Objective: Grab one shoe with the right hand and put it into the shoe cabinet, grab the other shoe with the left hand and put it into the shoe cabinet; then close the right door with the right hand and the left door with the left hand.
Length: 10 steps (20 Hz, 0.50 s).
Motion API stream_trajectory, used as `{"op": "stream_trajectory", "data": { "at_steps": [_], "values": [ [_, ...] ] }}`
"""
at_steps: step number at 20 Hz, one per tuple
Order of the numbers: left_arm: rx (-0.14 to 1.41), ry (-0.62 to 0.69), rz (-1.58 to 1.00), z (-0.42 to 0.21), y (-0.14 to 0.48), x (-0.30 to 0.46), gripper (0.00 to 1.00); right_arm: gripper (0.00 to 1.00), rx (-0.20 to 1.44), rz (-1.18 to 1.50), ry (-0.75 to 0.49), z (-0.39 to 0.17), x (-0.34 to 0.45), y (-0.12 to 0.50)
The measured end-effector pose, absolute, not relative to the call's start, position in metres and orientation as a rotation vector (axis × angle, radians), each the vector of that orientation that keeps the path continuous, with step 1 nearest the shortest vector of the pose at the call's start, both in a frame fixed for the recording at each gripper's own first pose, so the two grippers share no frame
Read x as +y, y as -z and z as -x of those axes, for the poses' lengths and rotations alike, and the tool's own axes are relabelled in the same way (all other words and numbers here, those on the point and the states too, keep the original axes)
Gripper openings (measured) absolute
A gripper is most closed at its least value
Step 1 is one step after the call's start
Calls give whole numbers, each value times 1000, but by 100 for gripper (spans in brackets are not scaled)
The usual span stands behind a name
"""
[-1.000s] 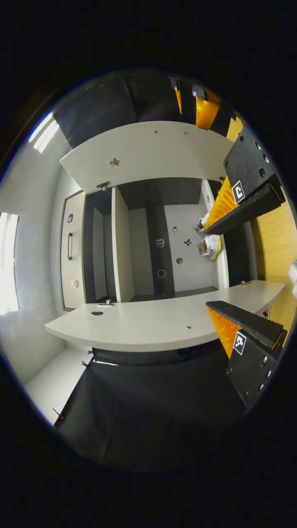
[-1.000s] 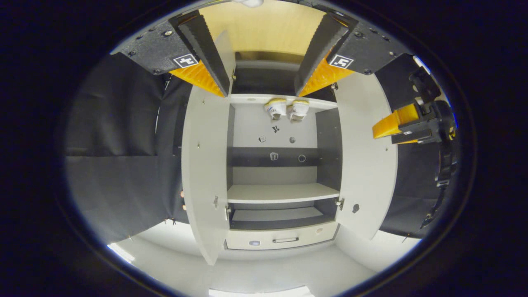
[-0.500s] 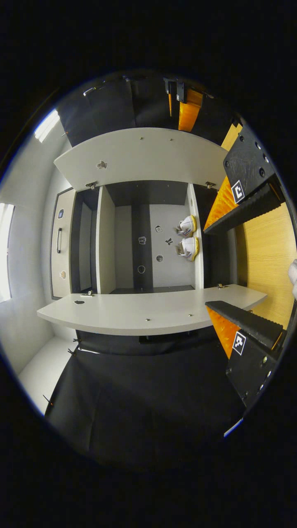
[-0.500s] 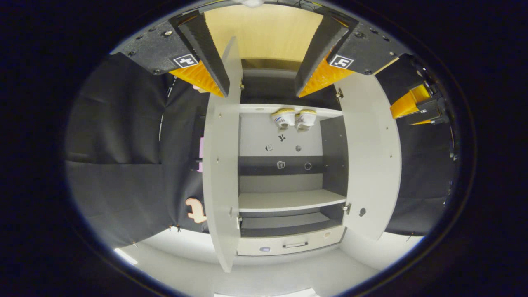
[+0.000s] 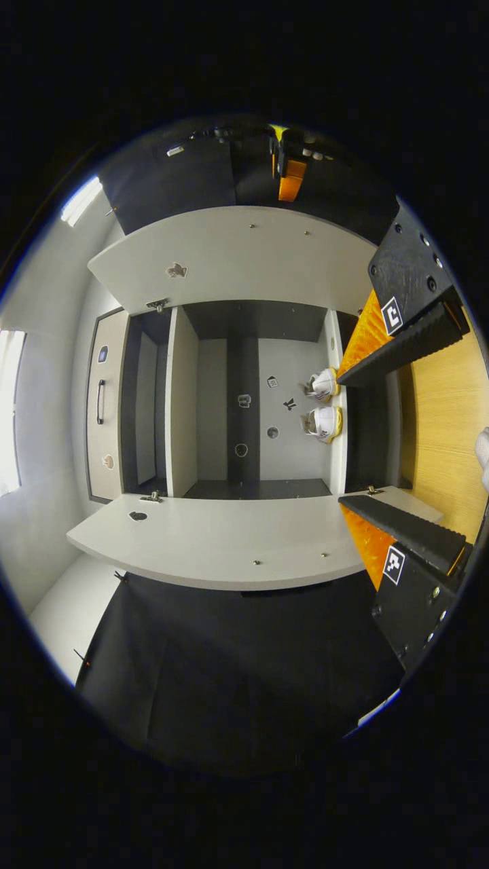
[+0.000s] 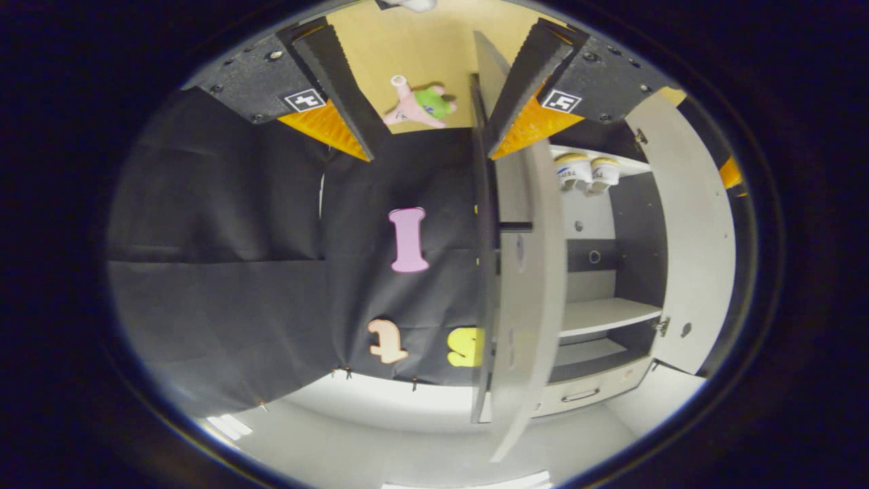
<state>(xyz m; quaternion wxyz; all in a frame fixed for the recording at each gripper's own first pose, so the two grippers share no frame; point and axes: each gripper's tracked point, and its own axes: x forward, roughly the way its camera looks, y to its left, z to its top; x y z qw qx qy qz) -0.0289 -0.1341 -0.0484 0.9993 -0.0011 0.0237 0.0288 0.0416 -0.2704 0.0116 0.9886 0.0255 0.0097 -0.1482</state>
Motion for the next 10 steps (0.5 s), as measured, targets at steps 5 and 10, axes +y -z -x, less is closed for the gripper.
{"op": "stream_trajectory", "data": {
  "at_steps": [5, 10],
  "values": [
    [65, -94, 5, 26, 53, -146, 96, 97, 34, -46, 186, -73, -268, -14],
    [69, -107, 1, 23, 52, -149, 96, 88, 34, -36, 122, -81, -254, -15]
  ]
}}
